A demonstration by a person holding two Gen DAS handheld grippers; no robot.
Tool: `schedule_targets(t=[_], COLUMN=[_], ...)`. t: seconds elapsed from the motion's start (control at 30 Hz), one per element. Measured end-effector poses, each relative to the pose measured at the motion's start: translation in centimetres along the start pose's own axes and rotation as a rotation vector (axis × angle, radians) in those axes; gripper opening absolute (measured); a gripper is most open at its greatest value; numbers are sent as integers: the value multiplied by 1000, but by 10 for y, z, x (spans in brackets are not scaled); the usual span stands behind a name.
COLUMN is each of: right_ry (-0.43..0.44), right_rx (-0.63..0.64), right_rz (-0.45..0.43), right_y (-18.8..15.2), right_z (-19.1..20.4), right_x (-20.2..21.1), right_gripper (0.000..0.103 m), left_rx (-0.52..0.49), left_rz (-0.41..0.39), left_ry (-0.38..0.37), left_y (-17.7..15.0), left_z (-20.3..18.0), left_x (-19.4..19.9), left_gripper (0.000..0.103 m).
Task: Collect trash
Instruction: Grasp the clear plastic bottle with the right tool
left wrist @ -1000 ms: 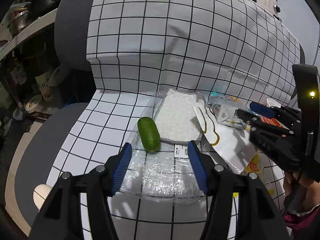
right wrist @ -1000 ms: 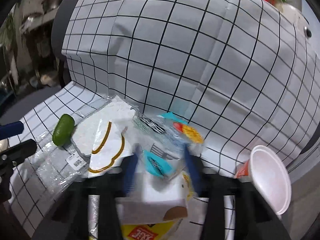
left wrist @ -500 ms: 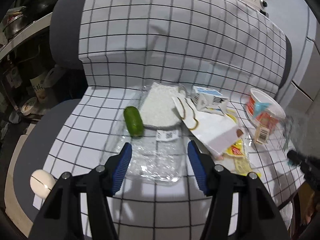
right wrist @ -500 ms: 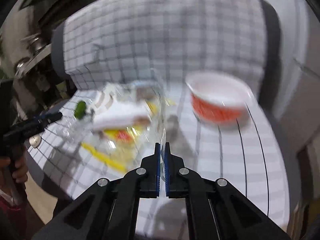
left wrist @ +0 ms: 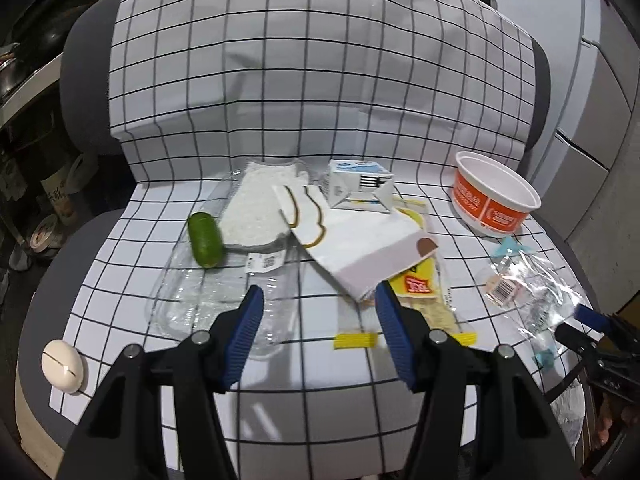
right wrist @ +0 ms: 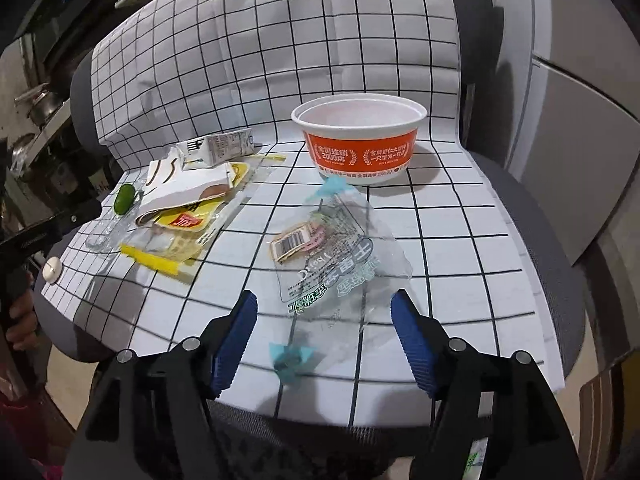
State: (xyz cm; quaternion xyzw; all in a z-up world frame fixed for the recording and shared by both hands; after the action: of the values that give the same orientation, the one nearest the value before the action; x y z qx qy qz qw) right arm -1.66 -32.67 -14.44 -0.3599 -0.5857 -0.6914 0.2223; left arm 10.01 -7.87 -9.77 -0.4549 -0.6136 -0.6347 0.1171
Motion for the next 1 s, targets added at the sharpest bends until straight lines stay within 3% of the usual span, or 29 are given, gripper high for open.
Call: schedule_targets(t=[0.17,0.27,0.4,0.63,0.8,0.87,1.0], right_ry=[117,71,0,77,116,110,187], right_rx=[-123,-100,-53,-52,-48,-32,-11], right_rz=[71,91,28,-1,52,51,86], right_y=[-4,-8,-6,23,29,28,14], right_z=[-15,-16,-22,-33,-35,-34,-21], right_x=[-22,-23,-3,-36,-62,-59,-43], right_gripper=[70,68,70,70,56,46,36], left_rx=[-18,-29,-48,-75,-93,-97,-96], left_rz=[12,19,9,17,21,23,33], left_ry=[2,6,1,-32,-31,-32,-32], left_y=[-3,-3,-1,0,-1,-1,-3], left_z=[-6,-7,-10,-27,-32,-32,-28], left_x=[-4,-5,-5,-11,-13,-14,-17], left_gripper=[56,56,56,56,56,56,56])
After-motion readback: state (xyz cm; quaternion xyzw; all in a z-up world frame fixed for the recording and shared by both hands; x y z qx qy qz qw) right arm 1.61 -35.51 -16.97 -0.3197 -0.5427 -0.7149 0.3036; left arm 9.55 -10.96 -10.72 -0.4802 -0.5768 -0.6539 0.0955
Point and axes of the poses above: each gripper's, at about its wrist camera, not at the fingertips, and x roughly against the way its jaws point, z to its left, y to its top, the point moved 5 cm from there along -x, roughly the way its jaws point, and after that the axes turned 8 degrees about -y, right-handed, at the moved point
